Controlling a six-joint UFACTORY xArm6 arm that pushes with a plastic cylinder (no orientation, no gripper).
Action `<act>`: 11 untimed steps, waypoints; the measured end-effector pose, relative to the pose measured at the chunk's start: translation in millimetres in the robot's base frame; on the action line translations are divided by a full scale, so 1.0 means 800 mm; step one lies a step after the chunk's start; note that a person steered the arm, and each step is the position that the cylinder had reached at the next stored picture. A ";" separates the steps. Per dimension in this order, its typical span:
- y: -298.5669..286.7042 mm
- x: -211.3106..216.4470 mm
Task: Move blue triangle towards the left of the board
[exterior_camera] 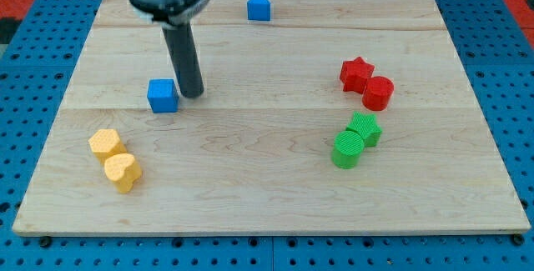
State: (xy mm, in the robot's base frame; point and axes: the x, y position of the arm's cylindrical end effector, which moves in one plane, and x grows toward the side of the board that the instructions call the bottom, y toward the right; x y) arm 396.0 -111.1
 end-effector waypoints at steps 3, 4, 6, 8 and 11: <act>-0.048 0.091; -0.006 0.087; 0.099 -0.032; 0.184 -0.163; 0.173 -0.202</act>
State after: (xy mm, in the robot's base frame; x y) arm 234.3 27.0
